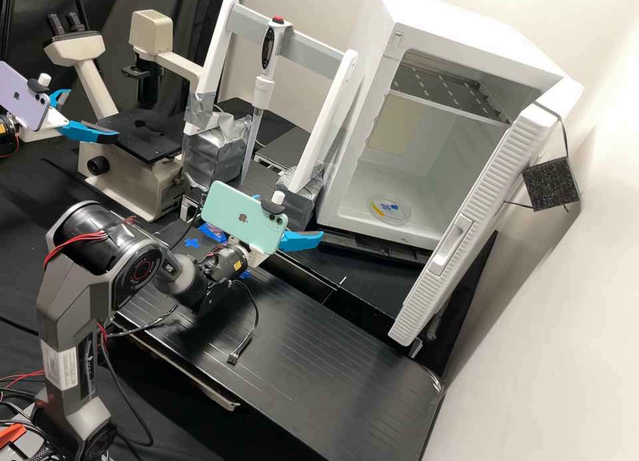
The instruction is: Close the door
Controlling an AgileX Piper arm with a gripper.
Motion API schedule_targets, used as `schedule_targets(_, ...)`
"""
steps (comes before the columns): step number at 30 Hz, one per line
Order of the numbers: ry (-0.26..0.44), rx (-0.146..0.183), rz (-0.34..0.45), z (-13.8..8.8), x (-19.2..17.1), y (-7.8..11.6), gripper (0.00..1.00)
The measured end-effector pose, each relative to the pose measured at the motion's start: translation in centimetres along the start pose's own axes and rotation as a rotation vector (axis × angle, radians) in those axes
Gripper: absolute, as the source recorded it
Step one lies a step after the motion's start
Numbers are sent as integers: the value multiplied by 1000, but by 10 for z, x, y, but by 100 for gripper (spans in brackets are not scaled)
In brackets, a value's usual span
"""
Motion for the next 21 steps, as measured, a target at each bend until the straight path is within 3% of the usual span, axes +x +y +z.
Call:
schedule_targets(11,5,-7,5,7,-7,3,100)
schedule_targets(18,13,48,91,34,-43,26,100)
schedule_targets(21,-15,70,137,48,-66,41,100)
